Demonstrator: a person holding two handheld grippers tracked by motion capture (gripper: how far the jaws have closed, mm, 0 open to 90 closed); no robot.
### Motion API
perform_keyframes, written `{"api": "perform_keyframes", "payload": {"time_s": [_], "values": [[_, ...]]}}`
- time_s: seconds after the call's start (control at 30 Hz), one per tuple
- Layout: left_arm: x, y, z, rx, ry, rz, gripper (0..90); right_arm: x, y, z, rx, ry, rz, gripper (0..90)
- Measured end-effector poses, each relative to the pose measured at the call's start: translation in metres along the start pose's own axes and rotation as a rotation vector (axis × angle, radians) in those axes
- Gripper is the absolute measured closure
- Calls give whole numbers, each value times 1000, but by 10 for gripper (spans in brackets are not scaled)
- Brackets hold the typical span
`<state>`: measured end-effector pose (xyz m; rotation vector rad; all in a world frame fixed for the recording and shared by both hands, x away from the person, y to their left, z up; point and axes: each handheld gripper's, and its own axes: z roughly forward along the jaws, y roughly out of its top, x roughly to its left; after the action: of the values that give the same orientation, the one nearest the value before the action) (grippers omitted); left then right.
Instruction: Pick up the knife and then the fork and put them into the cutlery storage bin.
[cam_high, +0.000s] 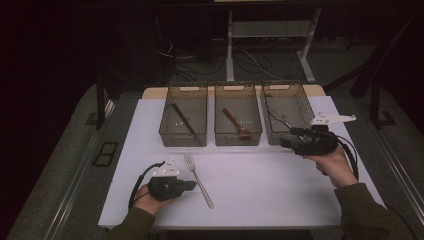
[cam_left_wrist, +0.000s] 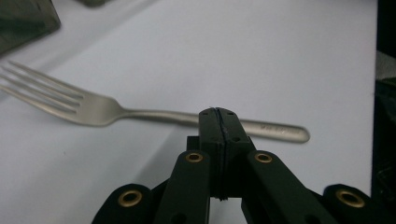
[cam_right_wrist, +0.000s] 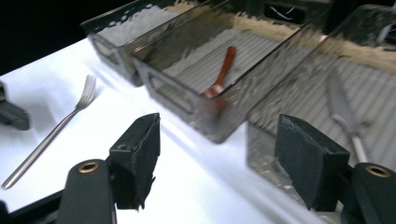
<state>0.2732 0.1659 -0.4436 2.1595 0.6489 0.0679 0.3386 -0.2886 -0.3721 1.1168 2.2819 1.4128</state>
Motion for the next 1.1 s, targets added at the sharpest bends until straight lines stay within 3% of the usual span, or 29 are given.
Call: {"api": "perform_keyframes", "payload": {"time_s": [0.17, 0.37, 0.57, 0.8, 0.83, 0.93, 1.1], "values": [[-4, 0, 11, 50, -49, 30, 890, 11, -10, 4, 23, 23, -24, 303], [-9, 6, 23, 69, -71, 56, 890, 21, -15, 8, 40, 31, -51, 303], [-9, 18, 39, 63, -64, 67, 891, 27, -15, 11, 45, 42, -72, 303], [-12, 33, 58, 55, -27, 108, 890, 31, -15, 13, 52, 50, -85, 303], [-13, 34, 61, 35, -25, 91, 890, 32, -15, 14, 53, 53, -83, 303], [-13, 35, 55, 20, -31, 100, 888, 35, -13, 17, 56, 65, -89, 307], [-12, 29, 35, -42, -11, 65, 740, 48, -7, 30, 98, 105, -130, 358]]}}
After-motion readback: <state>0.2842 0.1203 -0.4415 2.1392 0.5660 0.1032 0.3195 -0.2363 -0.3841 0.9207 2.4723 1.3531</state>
